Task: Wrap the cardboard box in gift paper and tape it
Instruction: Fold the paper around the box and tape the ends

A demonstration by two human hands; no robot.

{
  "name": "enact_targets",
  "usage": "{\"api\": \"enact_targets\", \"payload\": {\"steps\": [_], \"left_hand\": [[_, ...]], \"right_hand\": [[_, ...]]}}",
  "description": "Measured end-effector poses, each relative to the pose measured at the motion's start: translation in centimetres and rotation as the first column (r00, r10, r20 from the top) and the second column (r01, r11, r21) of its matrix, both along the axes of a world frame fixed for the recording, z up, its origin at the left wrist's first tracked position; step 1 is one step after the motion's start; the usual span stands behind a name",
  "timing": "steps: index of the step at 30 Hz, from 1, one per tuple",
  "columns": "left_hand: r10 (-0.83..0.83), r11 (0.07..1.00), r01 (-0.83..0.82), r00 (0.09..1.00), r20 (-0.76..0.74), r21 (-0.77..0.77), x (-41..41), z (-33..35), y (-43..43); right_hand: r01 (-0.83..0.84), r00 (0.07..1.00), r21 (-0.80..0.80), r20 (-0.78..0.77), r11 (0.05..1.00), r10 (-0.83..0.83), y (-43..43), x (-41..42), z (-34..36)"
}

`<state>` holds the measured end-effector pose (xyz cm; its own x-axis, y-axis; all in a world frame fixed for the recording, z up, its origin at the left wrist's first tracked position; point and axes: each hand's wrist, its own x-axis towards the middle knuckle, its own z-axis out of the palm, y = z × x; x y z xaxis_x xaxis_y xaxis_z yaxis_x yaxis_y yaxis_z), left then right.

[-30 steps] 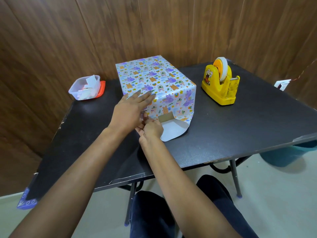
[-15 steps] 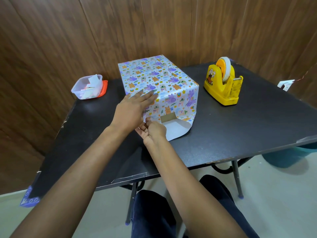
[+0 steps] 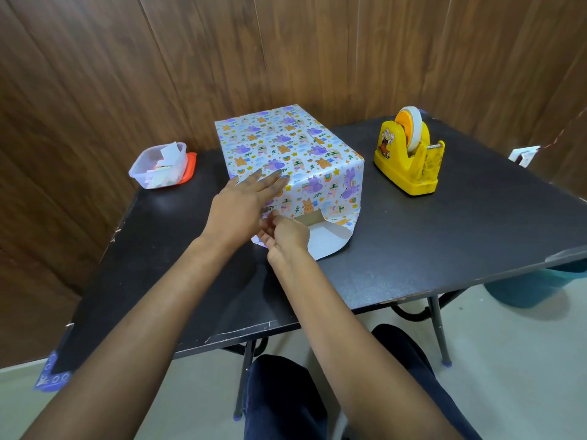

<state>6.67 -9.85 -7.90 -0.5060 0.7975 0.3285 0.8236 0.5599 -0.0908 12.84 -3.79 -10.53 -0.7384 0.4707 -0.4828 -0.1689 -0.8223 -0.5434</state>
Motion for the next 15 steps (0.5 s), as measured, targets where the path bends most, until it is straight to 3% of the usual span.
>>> {"api": "enact_targets", "payload": {"steps": [11,15], "left_hand": [[0.015,1.0,-0.015,1.0,0.0,-0.02,0.1,0.1,0.1],[0.008,0.999,-0.008,1.0,0.0,-0.033,0.0,0.0,0.2]], "right_hand": [[0.051,0.999,0.023,-0.008,0.998,-0.05,-0.1,-1.0,-0.6],[0.063,0.998,-0.078,-0.023,0.995,-0.065,-0.8,-1.2,-0.6]]}}
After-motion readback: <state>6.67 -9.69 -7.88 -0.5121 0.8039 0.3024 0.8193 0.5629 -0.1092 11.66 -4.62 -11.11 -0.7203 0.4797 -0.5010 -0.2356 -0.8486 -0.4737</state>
